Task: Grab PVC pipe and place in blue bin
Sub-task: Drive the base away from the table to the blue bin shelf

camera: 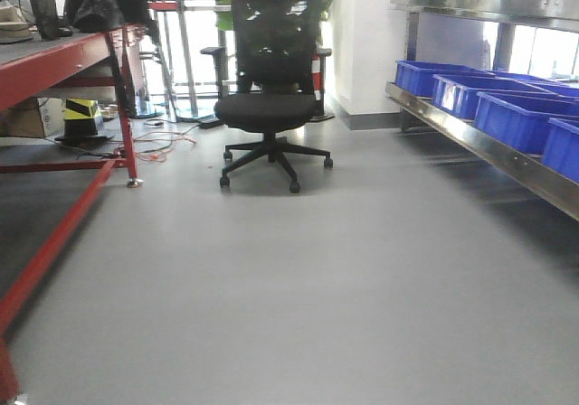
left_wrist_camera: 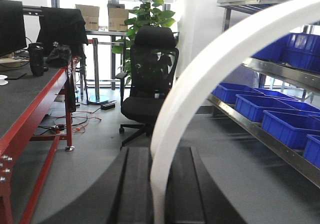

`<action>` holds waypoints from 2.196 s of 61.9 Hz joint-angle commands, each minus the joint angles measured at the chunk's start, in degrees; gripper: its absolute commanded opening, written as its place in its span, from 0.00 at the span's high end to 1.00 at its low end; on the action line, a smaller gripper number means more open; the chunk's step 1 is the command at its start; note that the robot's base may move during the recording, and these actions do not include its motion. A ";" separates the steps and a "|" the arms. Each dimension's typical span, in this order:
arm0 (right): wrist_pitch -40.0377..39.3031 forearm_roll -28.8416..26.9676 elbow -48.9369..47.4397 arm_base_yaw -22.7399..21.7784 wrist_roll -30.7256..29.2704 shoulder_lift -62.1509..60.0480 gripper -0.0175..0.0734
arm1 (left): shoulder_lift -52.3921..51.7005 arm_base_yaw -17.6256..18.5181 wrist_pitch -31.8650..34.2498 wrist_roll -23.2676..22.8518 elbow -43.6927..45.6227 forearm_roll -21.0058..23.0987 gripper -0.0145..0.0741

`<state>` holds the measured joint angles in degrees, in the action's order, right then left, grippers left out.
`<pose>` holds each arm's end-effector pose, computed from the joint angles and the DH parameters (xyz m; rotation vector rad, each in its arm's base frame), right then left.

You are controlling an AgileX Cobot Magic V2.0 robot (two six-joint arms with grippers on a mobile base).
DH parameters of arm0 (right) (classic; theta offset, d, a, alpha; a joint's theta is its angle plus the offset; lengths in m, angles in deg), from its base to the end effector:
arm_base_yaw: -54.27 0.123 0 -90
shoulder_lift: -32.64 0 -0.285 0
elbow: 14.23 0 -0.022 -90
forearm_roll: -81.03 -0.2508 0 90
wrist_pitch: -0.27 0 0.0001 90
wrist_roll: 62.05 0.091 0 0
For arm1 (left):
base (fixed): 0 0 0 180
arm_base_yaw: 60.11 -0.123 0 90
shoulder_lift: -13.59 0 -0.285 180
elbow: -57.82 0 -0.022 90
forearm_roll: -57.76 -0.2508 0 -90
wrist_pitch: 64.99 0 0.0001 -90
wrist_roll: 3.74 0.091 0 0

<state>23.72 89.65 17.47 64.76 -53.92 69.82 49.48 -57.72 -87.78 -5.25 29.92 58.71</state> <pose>0.0892 0.0110 0.4027 -0.0979 1.6051 0.0968 0.0752 -0.0037 0.4259 0.0052 1.5115 -0.0717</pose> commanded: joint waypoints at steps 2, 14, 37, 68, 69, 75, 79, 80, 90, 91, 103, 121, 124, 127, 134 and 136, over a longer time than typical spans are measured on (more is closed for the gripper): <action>-1.54 0.57 -0.43 -0.02 -0.26 -0.35 0.99 | -0.24 0.11 1.56 0.17 0.10 0.29 0.96; -1.54 0.57 -0.43 -0.02 -0.26 -0.35 0.99 | -0.24 0.11 1.56 0.17 0.10 0.29 0.96; -1.54 0.57 -0.43 -0.02 -0.26 -0.35 0.99 | -0.24 0.11 1.56 0.17 0.10 0.29 0.96; -1.54 0.57 -0.43 -0.02 -0.26 -0.35 0.99 | -0.24 0.11 1.56 0.17 0.10 0.29 0.96; -1.54 0.57 -0.43 -0.02 -0.26 -0.35 0.99 | -0.24 0.11 1.56 0.17 0.10 0.29 0.96; -1.54 0.57 -0.43 -0.02 -0.26 -0.35 0.99 | -0.24 0.11 1.56 0.17 0.10 0.29 0.96; -1.54 0.57 -0.43 -0.02 -0.26 -0.35 0.99 | -0.24 0.11 1.56 0.17 0.10 0.29 0.96; -1.54 0.57 -0.43 -0.02 -0.26 -0.35 0.99 | -0.24 0.11 1.56 0.17 0.10 0.29 0.96; -1.54 0.57 -0.43 -0.02 -0.26 -0.35 0.99 | -0.24 0.11 1.56 0.17 0.10 0.29 0.96; -1.54 0.57 -0.43 -0.02 -0.26 -0.35 0.99 | -0.24 0.11 1.56 0.17 0.10 0.29 0.96; -1.54 0.57 -0.43 -0.02 -0.26 -0.35 0.99 | -0.24 0.11 1.56 0.17 0.10 0.29 0.96; -1.54 0.57 -0.43 -0.02 -0.26 -0.35 0.99 | -0.24 0.11 1.56 0.17 0.10 0.29 0.96; -1.54 0.57 -0.43 -0.02 -0.26 -0.35 0.99 | -0.24 0.11 1.56 0.17 0.10 0.29 0.96; -1.54 0.57 -0.43 -0.02 -0.26 -0.35 0.99 | -0.24 0.11 1.56 0.17 0.10 0.29 0.96; -1.54 0.57 -0.43 -0.02 -0.26 -0.35 0.99 | -0.24 0.11 1.56 0.17 0.10 0.29 0.96; -1.54 0.57 -0.43 -0.02 -0.26 -0.35 0.99 | -0.24 0.11 1.56 0.17 0.10 0.29 0.96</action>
<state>23.59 89.65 17.47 64.76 -53.92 69.82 49.48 -57.72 -87.78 -5.25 29.92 58.71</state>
